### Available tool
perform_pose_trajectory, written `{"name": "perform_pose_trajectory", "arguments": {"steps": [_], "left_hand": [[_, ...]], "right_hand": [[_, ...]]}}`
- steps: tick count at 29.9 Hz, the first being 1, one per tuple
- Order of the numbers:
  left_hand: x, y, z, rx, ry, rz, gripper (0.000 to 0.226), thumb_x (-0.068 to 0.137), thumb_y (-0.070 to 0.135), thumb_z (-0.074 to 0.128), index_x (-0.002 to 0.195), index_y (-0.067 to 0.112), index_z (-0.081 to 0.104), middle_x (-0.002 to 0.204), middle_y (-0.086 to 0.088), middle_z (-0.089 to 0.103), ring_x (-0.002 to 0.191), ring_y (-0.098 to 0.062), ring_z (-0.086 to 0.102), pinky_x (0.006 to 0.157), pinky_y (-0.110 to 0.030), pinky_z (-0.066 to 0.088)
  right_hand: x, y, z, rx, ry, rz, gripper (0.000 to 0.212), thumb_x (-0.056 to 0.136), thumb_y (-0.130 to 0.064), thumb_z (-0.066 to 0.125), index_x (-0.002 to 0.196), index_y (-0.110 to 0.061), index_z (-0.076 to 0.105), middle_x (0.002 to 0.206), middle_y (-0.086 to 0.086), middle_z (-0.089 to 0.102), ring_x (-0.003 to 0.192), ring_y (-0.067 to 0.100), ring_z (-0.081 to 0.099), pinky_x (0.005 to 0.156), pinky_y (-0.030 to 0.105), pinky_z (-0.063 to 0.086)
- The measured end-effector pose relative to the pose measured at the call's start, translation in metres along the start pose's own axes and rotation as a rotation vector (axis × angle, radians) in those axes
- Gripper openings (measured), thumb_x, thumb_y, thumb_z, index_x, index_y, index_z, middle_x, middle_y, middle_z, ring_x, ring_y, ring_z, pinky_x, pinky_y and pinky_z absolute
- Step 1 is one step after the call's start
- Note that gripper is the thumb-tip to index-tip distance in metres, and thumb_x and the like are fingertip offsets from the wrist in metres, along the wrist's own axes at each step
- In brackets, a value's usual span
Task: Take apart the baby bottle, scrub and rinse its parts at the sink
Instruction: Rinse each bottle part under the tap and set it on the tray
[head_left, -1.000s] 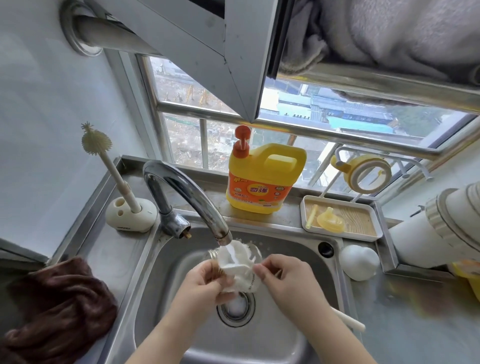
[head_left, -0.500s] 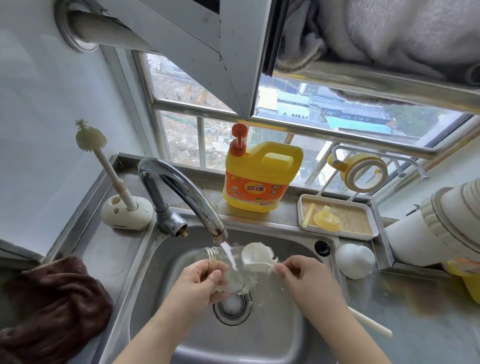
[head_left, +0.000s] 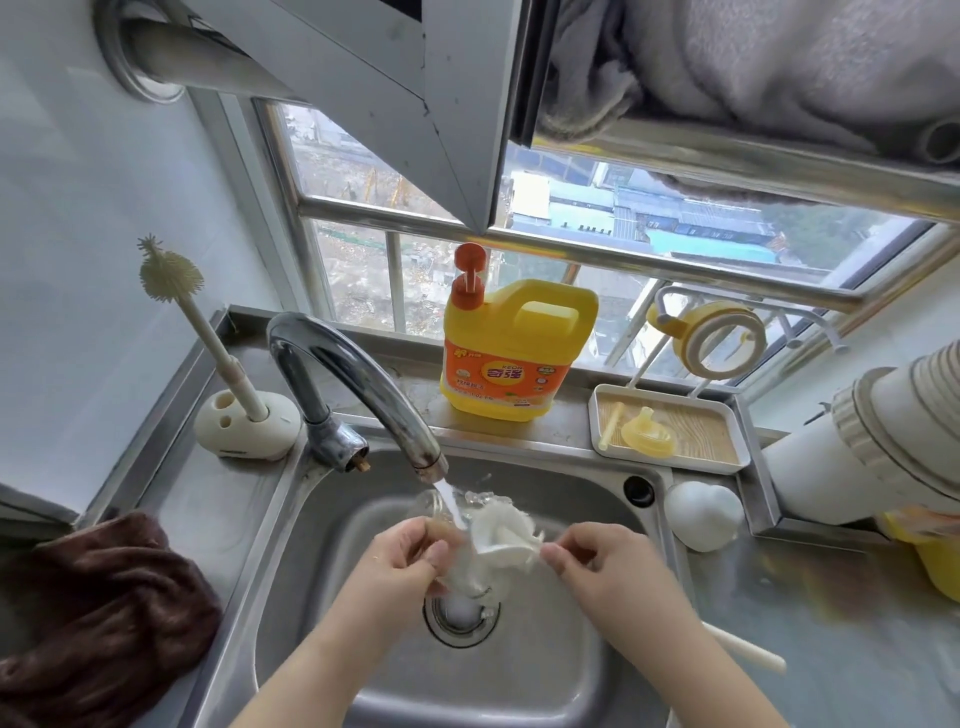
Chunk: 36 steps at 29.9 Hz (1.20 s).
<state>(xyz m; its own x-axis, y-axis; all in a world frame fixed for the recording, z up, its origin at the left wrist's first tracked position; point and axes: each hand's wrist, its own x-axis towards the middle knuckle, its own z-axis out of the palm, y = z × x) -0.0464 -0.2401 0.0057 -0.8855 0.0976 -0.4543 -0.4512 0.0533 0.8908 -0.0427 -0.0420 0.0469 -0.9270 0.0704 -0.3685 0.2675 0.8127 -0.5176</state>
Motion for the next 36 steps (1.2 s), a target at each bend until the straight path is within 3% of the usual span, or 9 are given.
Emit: {"name": "perform_pose_trajectory", "arguments": {"steps": [4, 8, 12, 17, 22, 27, 30, 32, 36], "left_hand": [[-0.001, 0.002, 0.001, -0.014, -0.035, 0.014, 0.014, 0.091, 0.0, 0.055, 0.078, 0.0, 0.061, 0.068, -0.007, 0.051, 0.062, -0.01, 0.053, 0.058, -0.021, 0.053], [-0.002, 0.008, 0.003, -0.063, -0.024, 0.014, 0.023, 0.085, 0.026, 0.06, 0.072, 0.006, 0.063, 0.069, -0.009, 0.059, 0.064, -0.016, 0.058, 0.059, -0.029, 0.057], [-0.005, 0.001, 0.0, 0.03, -0.044, 0.021, 0.014, 0.092, 0.002, 0.053, 0.084, 0.003, 0.065, 0.068, -0.002, 0.057, 0.065, -0.008, 0.057, 0.061, -0.021, 0.054], [-0.004, 0.001, 0.001, 0.171, -0.081, 0.094, 0.024, 0.091, -0.006, 0.05, 0.083, 0.009, 0.066, 0.072, 0.006, 0.059, 0.062, 0.001, 0.053, 0.059, -0.02, 0.052], [-0.001, -0.004, -0.021, 0.502, -0.139, 0.273, 0.017, 0.087, 0.002, 0.059, 0.078, 0.012, 0.069, 0.077, 0.025, 0.054, 0.072, 0.001, 0.053, 0.068, -0.01, 0.039], [-0.007, 0.009, -0.023, 0.478, -0.208, 0.374, 0.019, 0.082, 0.008, 0.069, 0.064, 0.016, 0.063, 0.07, 0.023, 0.053, 0.063, 0.001, 0.051, 0.06, -0.009, 0.037], [-0.005, 0.012, -0.029, 0.388, -0.149, 0.383, 0.017, 0.073, 0.029, 0.07, 0.06, 0.019, 0.064, 0.069, 0.018, 0.05, 0.062, 0.0, 0.049, 0.06, -0.009, 0.036], [-0.002, 0.008, -0.033, 0.323, -0.086, 0.368, 0.02, 0.065, 0.042, 0.069, 0.061, 0.024, 0.065, 0.077, 0.016, 0.047, 0.066, 0.001, 0.05, 0.062, -0.009, 0.037], [-0.004, -0.007, -0.024, 0.268, 0.106, 0.313, 0.039, 0.05, 0.061, 0.07, 0.079, 0.036, 0.062, 0.116, 0.017, 0.036, 0.086, 0.004, 0.05, 0.074, -0.014, 0.044]], "right_hand": [[0.01, 0.002, -0.006, -0.007, 0.059, 0.007, 0.021, 0.088, -0.043, 0.056, 0.07, -0.034, 0.058, 0.062, -0.01, 0.058, 0.066, 0.009, 0.055, 0.062, 0.027, 0.045], [0.006, -0.011, 0.006, 0.08, 0.064, -0.112, 0.025, 0.087, -0.04, 0.059, 0.064, -0.031, 0.057, 0.052, -0.01, 0.053, 0.054, 0.005, 0.047, 0.055, 0.022, 0.038], [0.006, 0.006, -0.003, -0.028, 0.01, -0.005, 0.026, 0.088, -0.043, 0.057, 0.066, -0.028, 0.059, 0.055, -0.008, 0.053, 0.058, 0.008, 0.05, 0.059, 0.028, 0.044], [0.005, -0.012, 0.007, 0.075, 0.064, -0.045, 0.023, 0.088, -0.044, 0.056, 0.073, -0.027, 0.061, 0.061, -0.008, 0.056, 0.063, 0.01, 0.052, 0.062, 0.029, 0.044], [0.007, -0.003, 0.002, 0.011, -0.037, 0.077, 0.034, 0.069, -0.057, 0.071, 0.08, -0.027, 0.063, 0.075, -0.01, 0.064, 0.073, 0.007, 0.06, 0.066, 0.027, 0.048], [0.01, -0.029, 0.023, 0.362, -0.268, -0.044, 0.047, 0.054, -0.046, 0.087, 0.094, -0.034, 0.064, 0.088, -0.017, 0.066, 0.081, -0.006, 0.06, 0.069, 0.009, 0.045], [0.013, -0.028, 0.034, 0.475, -0.375, -0.078, 0.062, 0.044, -0.042, 0.091, 0.099, -0.035, 0.062, 0.091, -0.017, 0.069, 0.088, -0.002, 0.064, 0.084, 0.019, 0.049], [0.012, -0.027, 0.044, 0.497, -0.369, -0.071, 0.071, 0.038, -0.045, 0.091, 0.101, -0.034, 0.06, 0.096, -0.013, 0.07, 0.091, 0.002, 0.066, 0.086, 0.026, 0.052], [0.004, -0.028, 0.058, 0.563, -0.237, 0.0, 0.062, 0.045, -0.037, 0.092, 0.1, -0.031, 0.062, 0.094, -0.013, 0.07, 0.089, -0.001, 0.065, 0.081, 0.018, 0.051]]}}
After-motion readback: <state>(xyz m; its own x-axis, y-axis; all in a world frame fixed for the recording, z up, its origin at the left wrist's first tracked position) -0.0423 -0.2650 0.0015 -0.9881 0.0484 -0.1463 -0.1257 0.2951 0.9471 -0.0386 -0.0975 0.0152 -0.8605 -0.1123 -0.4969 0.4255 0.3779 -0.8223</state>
